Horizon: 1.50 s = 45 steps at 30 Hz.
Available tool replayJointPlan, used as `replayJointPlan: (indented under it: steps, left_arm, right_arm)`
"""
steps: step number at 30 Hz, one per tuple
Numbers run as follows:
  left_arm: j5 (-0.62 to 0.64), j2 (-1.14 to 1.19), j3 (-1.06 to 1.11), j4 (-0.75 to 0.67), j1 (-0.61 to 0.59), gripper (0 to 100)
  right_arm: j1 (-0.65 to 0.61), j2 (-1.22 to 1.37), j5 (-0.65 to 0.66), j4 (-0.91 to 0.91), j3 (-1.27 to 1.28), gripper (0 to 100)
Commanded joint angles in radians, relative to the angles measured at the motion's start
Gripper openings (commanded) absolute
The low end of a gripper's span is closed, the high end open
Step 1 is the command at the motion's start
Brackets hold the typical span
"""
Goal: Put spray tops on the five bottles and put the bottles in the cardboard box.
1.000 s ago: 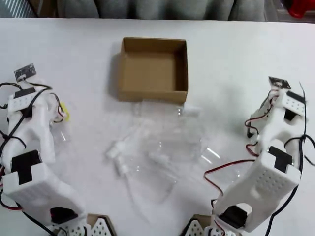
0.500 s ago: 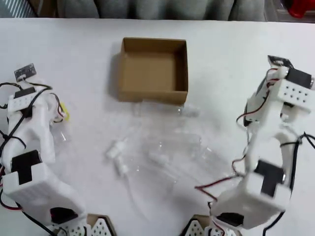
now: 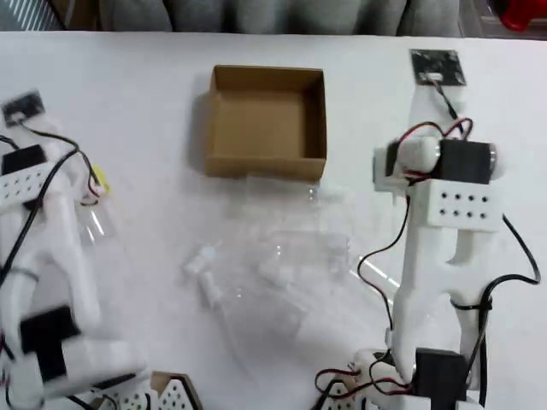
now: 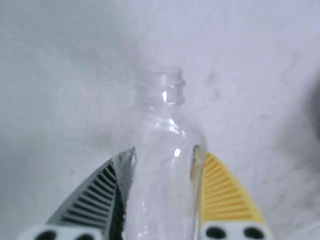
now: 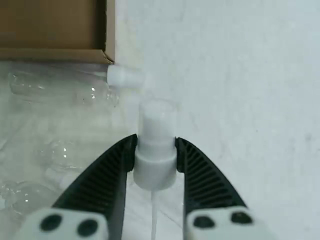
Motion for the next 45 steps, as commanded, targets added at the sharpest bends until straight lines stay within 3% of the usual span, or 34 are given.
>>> replayJointPlan:
  steps: [1,7,13,21,25,30,33,40,45]
  left_arm:
    - [-0.006,-0.269,-0.003,0.005,0.061,2]
    - [-0.006,-0.386,0.018,0.005,0.22,2]
    - [-0.006,-0.424,0.017,0.003,0.395,2]
    - [-0.008,-0.544,0.155,-0.066,0.423,2]
    - [-0.008,-0.691,0.345,-0.199,0.478,2]
    - [-0.003,-0.863,0.626,-0.529,0.576,2]
    - [-0.006,-0.937,0.741,-0.657,0.624,2]
    - [-0.008,-1.175,0.974,-0.816,0.656,2]
    - [-0.008,-1.376,1.094,-0.827,0.657,2]
  right_arm:
    - [-0.062,-0.054,0.035,-0.045,-0.04,1.8]
    - [-0.173,-0.16,0.04,-0.085,-0.041,1.8]
    - [-0.36,-0.305,0.029,-0.39,-0.034,1.6]
    - [-0.481,-0.344,0.029,-0.751,-0.032,1.6]
    - [-0.532,-0.351,0.037,-0.766,0.035,1.5]
    - [-0.538,-0.383,0.031,-0.819,0.12,1.5]
    - [-0.549,-0.394,0.031,-0.905,0.176,1.5]
    - [-0.564,-0.401,0.029,-1.139,0.284,1.5]
    - [-0.558,-0.415,-0.005,-1.236,0.304,1.5]
